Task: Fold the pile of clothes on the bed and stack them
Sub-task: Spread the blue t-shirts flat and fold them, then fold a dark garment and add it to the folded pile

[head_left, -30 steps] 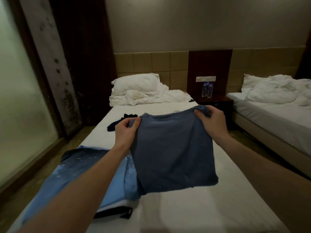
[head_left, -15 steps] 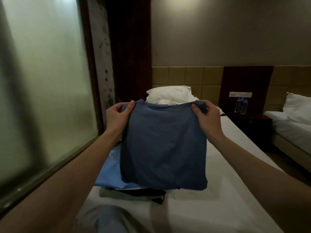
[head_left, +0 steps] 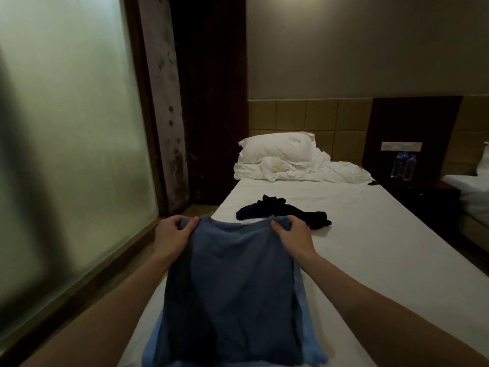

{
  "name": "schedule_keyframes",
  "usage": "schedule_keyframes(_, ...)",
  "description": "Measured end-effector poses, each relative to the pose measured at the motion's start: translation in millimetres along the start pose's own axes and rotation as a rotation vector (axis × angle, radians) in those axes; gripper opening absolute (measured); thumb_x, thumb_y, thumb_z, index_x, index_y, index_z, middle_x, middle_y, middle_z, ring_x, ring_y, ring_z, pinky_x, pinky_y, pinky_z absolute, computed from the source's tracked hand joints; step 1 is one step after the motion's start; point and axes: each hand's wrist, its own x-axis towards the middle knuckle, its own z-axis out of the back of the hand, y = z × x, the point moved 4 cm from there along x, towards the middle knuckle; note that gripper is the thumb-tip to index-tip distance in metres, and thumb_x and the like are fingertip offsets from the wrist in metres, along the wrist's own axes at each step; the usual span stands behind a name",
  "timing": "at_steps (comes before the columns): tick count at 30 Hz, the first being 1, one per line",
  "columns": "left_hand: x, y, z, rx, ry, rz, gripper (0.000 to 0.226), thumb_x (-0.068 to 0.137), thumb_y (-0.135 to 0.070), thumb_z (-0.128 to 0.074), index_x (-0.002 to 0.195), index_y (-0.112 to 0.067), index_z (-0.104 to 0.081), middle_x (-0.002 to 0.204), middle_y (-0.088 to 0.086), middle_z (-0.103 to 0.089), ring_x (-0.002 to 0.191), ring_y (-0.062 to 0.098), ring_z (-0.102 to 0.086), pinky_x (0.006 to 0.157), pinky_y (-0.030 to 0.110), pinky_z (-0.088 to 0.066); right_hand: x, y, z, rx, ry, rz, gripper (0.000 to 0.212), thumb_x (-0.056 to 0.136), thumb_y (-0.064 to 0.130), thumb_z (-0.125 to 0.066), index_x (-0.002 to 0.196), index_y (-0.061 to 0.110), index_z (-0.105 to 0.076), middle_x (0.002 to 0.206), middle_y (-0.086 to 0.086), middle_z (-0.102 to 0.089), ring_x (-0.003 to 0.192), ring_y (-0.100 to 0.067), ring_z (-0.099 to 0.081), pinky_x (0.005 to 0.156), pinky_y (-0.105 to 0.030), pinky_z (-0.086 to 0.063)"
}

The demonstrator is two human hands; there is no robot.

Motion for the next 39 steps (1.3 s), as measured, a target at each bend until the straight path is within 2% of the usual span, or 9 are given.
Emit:
schedule_keyframes(5, 22.4, 33.2, -60.0, 0.437, 0.0, -0.07, 0.043, 0.1, -0.027, -0.055, 0.139, -0.009, -0.051, 0.142, 0.013, -0.052, 0.129, 0.03, -0.049, 0.106, 0.039, -0.037, 35.8, -47.0, -31.5, -0.402, 0.089, -0.152, 0.053, 0.097, 0.026, -0.053, 0.145, 0.011, -0.037, 0.144, -0.012, -0.046, 0.13, -0.032, -0.044, 0.096, -0.034, -0.041)
schedule_keyframes(7, 4.2, 41.3, -95.7, 0.662, 0.217, -0.308, 0.052, 0.104, -0.035, -0.042, 0.152, -0.017, -0.033, 0.157, 0.005, -0.035, 0.142, 0.024, -0.036, 0.117, 0.037, -0.025, 24.3, -67.3, -50.5, -0.726, 0.242, -0.038, 0.064, 0.099, 0.035, -0.045, 0.155, 0.017, -0.02, 0.162, -0.008, -0.018, 0.148, -0.031, -0.017, 0.115, -0.043, -0.026)
schedule_keyframes(10, -37.1, 64.6, -144.7, 0.818, 0.655, -0.548, 0.066, 0.101, -0.055, -0.011, 0.156, -0.021, -0.023, 0.163, -0.004, -0.023, 0.149, 0.014, -0.022, 0.122, 0.033, -0.008, -0.2, -105.0, -73.2, -1.001, 0.513, 0.125, 0.066, 0.102, 0.053, -0.028, 0.158, 0.023, -0.01, 0.166, 0.002, 0.004, 0.152, -0.02, 0.009, 0.122, -0.053, 0.002)
schedule_keyframes(14, -40.8, 88.8, -172.1, 0.87, 0.73, -0.493, 0.111, 0.07, -0.069, 0.031, 0.158, -0.022, -0.016, 0.165, -0.006, -0.016, 0.151, 0.01, -0.012, 0.123, 0.032, -0.002, 2.3, -130.8, -64.2, -1.074, 0.554, 0.127, 0.075, 0.096, 0.07, -0.013, 0.158, 0.029, -0.006, 0.166, 0.008, 0.006, 0.151, -0.014, 0.013, 0.119, -0.055, 0.01)
schedule_keyframes(22, 12.1, 35.8, -234.1, 0.767, 0.632, -0.415, 0.073, 0.097, -0.059, 0.001, 0.159, -0.023, -0.013, 0.166, -0.006, -0.011, 0.152, 0.013, -0.011, 0.124, 0.035, -0.005, 91.7, -145.9, 24.9, -1.018, 0.291, -0.021, 0.066, 0.103, 0.049, -0.03, 0.158, 0.022, -0.007, 0.166, 0.002, -0.008, 0.153, -0.02, -0.003, 0.122, -0.05, -0.005)
schedule_keyframes(25, 33.2, 19.4, -279.5, 0.732, 0.645, -0.403, 0.059, 0.106, -0.048, -0.02, 0.159, -0.023, -0.014, 0.166, -0.005, -0.009, 0.152, 0.013, -0.012, 0.124, 0.033, -0.007, 128.6, -163.9, 52.7, -1.032, 0.264, -0.081, 0.069, 0.1, 0.043, -0.045, 0.156, 0.016, -0.015, 0.163, -0.003, -0.021, 0.15, -0.022, -0.017, 0.121, -0.046, -0.015)
schedule_keyframes(31, 83.0, 31.9, -382.4, 0.729, 0.677, -0.385, 0.058, 0.106, -0.043, -0.028, 0.158, -0.023, -0.015, 0.166, -0.005, -0.01, 0.151, 0.012, -0.014, 0.123, 0.032, -0.011, 208.8, -231.0, 50.3, -0.916, 0.31, -0.183, 0.085, 0.09, 0.054, -0.059, 0.154, 0.014, -0.021, 0.155, -0.007, -0.036, 0.138, -0.026, -0.04, 0.111, -0.041, -0.037)
schedule_keyframes(36, 130.3, 80.2, -470.8, 0.735, 0.645, -0.321, 0.06, 0.105, -0.044, -0.031, 0.158, -0.024, -0.012, 0.166, -0.005, -0.009, 0.151, 0.01, -0.012, 0.122, 0.031, -0.009, 294.6, -296.6, 4.2, -0.848, 0.288, -0.136, 0.099, 0.085, 0.061, -0.063, 0.158, 0.022, -0.008, 0.164, -0.006, -0.014, 0.15, -0.026, -0.016, 0.118, -0.039, -0.026)
schedule_keyframes(39, 152.6, 107.3, -507.3, 0.696, 0.584, -0.285, 0.058, 0.104, -0.041, -0.033, 0.157, -0.024, -0.016, 0.165, -0.006, -0.016, 0.15, 0.009, -0.016, 0.121, 0.028, -0.01, 340.6, -331.5, -24.0, -0.92, 0.282, -0.092, 0.087, 0.088, 0.06, -0.058, 0.156, 0.032, -0.012, 0.165, -0.008, -0.007, 0.151, -0.033, -0.005, 0.119, -0.045, -0.018)
